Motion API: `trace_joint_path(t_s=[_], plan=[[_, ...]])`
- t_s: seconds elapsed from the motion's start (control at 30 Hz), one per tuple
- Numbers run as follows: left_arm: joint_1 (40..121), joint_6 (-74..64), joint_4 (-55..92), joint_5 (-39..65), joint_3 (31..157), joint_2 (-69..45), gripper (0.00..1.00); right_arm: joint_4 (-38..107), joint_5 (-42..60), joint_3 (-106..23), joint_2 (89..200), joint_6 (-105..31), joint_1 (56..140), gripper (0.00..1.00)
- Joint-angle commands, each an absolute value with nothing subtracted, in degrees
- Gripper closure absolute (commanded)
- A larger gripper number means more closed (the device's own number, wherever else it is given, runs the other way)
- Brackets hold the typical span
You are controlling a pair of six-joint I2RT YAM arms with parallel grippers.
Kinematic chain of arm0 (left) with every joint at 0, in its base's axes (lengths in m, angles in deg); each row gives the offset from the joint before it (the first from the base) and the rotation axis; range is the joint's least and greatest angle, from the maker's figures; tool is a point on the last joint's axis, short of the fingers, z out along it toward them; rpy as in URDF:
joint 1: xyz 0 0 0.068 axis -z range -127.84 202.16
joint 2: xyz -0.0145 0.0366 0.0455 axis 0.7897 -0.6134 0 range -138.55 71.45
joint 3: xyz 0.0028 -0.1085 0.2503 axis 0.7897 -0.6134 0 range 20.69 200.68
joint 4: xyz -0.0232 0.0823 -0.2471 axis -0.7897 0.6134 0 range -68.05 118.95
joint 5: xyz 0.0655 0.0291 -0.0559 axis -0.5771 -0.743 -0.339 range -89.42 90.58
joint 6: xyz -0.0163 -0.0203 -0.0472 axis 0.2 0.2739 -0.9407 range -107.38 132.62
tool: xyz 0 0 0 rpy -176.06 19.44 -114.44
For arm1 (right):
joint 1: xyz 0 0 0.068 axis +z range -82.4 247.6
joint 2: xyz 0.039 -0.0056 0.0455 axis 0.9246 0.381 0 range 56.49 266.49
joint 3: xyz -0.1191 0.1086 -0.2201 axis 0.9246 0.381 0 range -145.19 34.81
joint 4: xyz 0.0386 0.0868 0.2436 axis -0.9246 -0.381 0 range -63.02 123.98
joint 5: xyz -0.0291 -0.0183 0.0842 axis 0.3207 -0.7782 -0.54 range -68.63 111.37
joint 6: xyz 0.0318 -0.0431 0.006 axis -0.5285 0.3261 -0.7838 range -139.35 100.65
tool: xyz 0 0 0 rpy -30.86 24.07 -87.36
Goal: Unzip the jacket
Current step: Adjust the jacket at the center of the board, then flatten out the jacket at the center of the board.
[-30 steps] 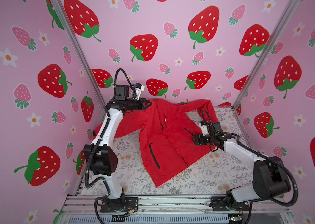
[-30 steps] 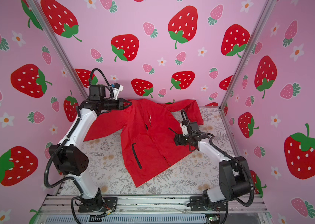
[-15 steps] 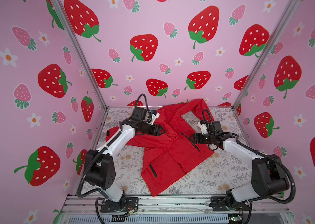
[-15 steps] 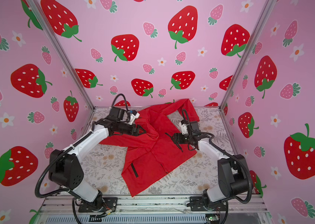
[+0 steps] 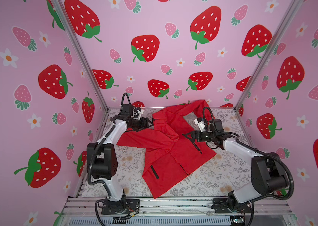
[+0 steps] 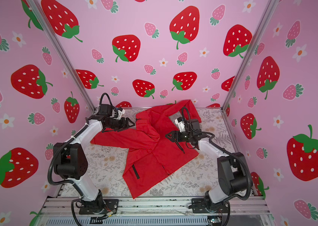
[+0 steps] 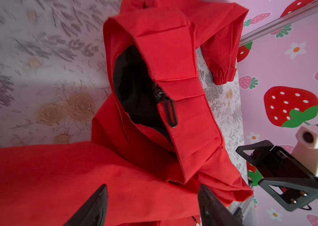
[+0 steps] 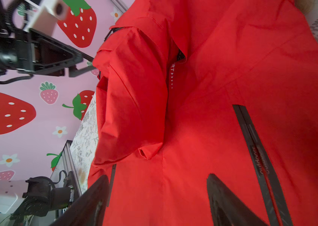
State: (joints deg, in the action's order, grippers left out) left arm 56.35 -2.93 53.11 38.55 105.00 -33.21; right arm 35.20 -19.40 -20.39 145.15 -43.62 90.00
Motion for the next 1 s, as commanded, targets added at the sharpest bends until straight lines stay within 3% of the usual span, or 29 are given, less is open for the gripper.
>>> trace_joint_path(t_s=[0.0, 0.27, 0.57, 0.73, 0.8, 0.87, 0.97], plan=[[56.5, -8.3, 47.3, 47.0, 106.8, -34.5, 0.28, 34.3, -20.6, -21.3, 145.3, -43.0, 90.4, 0.21], [57.0, -13.3, 39.6, 51.2, 105.0, -35.4, 0.31, 33.4, -18.4, -18.5, 144.7, -42.6, 90.4, 0.22], [58.7, -11.0, 43.6, 52.0, 104.4, -36.4, 0.52, 30.3, -15.5, -16.5, 141.4, -42.3, 88.5, 0.23], [58.8, -10.9, 43.4, 53.9, 104.7, -36.9, 0.67, 26.4, -13.1, -14.3, 137.4, -43.9, 86.5, 0.25], [58.0, -7.3, 48.0, 53.6, 107.7, -37.0, 0.87, 24.3, -11.7, -12.2, 134.3, -47.2, 83.7, 0.26], [56.4, -4.1, 52.1, 50.0, 111.2, -36.1, 1.0, 22.1, -11.1, -9.9, 130.5, -50.8, 79.9, 0.27], [53.4, 1.2, 59.4, 43.3, 119.3, -35.1, 1.0, 12.7, -7.1, -8.3, 124.7, -51.2, 75.7, 0.28]])
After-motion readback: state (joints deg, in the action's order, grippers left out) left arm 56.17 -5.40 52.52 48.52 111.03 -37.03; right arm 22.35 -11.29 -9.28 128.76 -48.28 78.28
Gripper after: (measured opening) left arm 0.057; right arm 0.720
